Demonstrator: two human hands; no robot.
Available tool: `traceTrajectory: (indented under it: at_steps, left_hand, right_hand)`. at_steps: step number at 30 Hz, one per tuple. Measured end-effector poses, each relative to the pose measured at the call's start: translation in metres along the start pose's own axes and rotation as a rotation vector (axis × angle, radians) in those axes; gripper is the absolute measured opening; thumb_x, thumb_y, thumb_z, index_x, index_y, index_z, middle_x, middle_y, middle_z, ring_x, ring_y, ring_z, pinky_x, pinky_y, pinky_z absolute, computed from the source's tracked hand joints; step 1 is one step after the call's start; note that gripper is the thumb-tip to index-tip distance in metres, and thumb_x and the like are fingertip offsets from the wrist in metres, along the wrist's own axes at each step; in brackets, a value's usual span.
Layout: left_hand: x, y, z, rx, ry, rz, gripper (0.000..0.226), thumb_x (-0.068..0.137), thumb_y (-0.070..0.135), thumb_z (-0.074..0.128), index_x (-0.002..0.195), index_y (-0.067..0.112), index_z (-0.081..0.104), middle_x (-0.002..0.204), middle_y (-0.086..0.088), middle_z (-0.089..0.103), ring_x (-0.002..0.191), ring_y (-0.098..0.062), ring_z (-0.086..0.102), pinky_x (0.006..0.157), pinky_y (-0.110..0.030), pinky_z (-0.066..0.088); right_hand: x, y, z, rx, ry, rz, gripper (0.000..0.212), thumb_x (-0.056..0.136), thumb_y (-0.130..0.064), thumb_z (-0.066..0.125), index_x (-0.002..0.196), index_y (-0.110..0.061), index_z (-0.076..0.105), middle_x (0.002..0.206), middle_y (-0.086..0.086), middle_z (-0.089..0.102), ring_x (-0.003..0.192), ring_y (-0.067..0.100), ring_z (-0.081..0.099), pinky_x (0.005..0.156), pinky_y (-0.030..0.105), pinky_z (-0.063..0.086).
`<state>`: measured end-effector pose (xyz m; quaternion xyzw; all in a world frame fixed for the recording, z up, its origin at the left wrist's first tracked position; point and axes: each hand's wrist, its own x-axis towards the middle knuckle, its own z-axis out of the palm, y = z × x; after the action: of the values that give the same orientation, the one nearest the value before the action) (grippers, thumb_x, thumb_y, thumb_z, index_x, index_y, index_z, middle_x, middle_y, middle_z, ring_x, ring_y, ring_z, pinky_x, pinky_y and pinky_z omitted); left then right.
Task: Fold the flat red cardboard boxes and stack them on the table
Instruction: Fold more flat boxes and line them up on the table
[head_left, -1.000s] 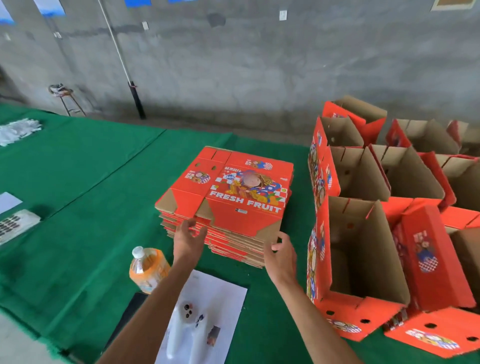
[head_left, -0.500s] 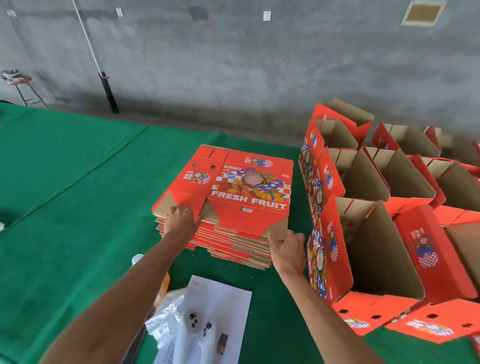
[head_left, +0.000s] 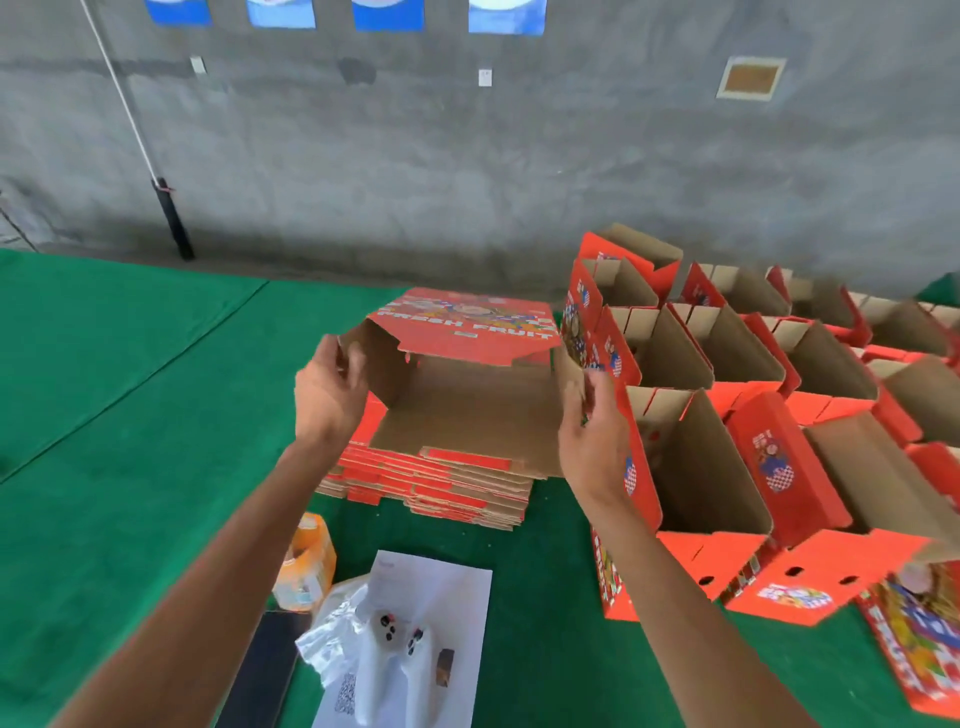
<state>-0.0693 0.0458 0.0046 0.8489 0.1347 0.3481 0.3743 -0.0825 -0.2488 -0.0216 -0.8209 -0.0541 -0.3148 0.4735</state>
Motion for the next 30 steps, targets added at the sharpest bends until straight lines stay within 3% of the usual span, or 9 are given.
traceTrajectory:
  at_steps: [4,9,14,17,19,22,25,28,30]
  left_hand:
    - [-0.014,0.032,-0.034,-0.104,0.099,0.053,0.032,0.108,0.032,0.047,0.088,0.007,0.044,0.077,-0.016,0.06,0.073,-0.049,0.051,0.062,-0.039,0.03]
    - [-0.05,0.086,-0.086,-0.131,0.316,0.114,0.033,0.104,0.051,0.047,0.091,0.021,0.05,0.081,-0.002,0.064,0.072,-0.03,0.053,0.065,-0.035,0.033]
    - [-0.093,0.124,-0.133,-0.188,0.28,0.084,0.025,0.099,0.044,0.051,0.09,0.023,0.062,0.073,0.014,0.059,0.071,-0.012,0.048,0.066,-0.03,0.034]
    - [-0.127,0.141,-0.143,-0.305,0.227,0.062,0.029,0.099,0.038,0.051,0.072,0.027,0.052,0.059,0.013,0.048,0.06,-0.009,0.036,0.057,-0.029,0.033]
    - [-0.151,0.146,-0.137,-0.395,0.189,0.011,0.026,0.098,0.036,0.054,0.075,0.024,0.058,0.065,0.012,0.052,0.064,-0.001,0.043,0.065,-0.029,0.041]
    - [-0.188,0.141,-0.11,-0.469,0.132,-0.101,0.032,0.095,0.031,0.053,0.115,0.011,0.068,0.1,0.003,0.069,0.091,-0.012,0.06,0.083,-0.033,0.047]
    - [-0.223,0.131,-0.071,-0.512,0.076,-0.224,0.041,0.102,0.014,0.053,0.143,0.013,0.052,0.109,-0.012,0.065,0.089,-0.022,0.058,0.079,-0.032,0.045]
    - [-0.251,0.115,-0.032,-0.478,-0.03,-0.228,0.039,0.102,0.005,0.051,0.14,0.013,0.057,0.107,-0.017,0.068,0.089,-0.028,0.062,0.075,-0.035,0.047]
    - [-0.262,0.102,-0.009,-0.438,-0.076,-0.293,0.028,0.102,0.007,0.055,0.127,0.008,0.067,0.117,-0.015,0.071,0.106,-0.034,0.066,0.087,-0.043,0.055]
  right_hand:
    - [0.011,-0.028,-0.044,0.039,0.026,-0.134,0.033,0.11,-0.034,0.045,0.132,-0.012,0.057,0.114,-0.004,0.065,0.099,0.008,0.062,0.077,0.005,0.042]
    - [0.01,-0.054,-0.106,0.096,0.033,-0.157,0.024,0.111,-0.029,0.045,0.107,-0.013,0.062,0.067,-0.017,0.051,0.061,0.002,0.046,0.059,0.026,0.036]
    - [-0.003,-0.062,-0.187,0.119,-0.048,-0.171,0.024,0.109,-0.029,0.049,0.114,-0.016,0.068,0.092,-0.015,0.065,0.088,0.003,0.057,0.083,0.033,0.05]
    - [-0.017,-0.057,-0.235,0.075,-0.023,-0.194,0.025,0.108,-0.026,0.049,0.084,-0.03,0.055,0.07,-0.02,0.05,0.071,0.004,0.046,0.068,0.032,0.039]
    - [-0.03,-0.048,-0.261,0.04,0.002,-0.191,0.036,0.107,-0.027,0.047,0.073,-0.038,0.039,0.063,-0.018,0.045,0.062,0.004,0.041,0.06,0.028,0.031]
    - [-0.05,-0.023,-0.288,-0.053,0.03,-0.102,0.026,0.105,-0.038,0.042,0.082,-0.033,0.053,0.068,-0.015,0.052,0.069,0.0,0.052,0.059,0.025,0.034]
    - [-0.067,0.017,-0.304,-0.055,0.043,0.072,0.031,0.108,-0.029,0.047,0.093,-0.007,0.064,0.075,-0.005,0.058,0.076,0.013,0.059,0.065,0.034,0.042]
    - [-0.085,0.051,-0.313,-0.149,0.048,0.187,0.026,0.109,-0.022,0.048,0.107,-0.004,0.067,0.091,0.007,0.066,0.089,0.027,0.062,0.073,0.033,0.038]
    - [-0.098,0.07,-0.316,-0.199,0.082,0.286,0.029,0.109,-0.024,0.045,0.107,-0.002,0.065,0.097,0.017,0.069,0.09,0.034,0.064,0.074,0.034,0.038]
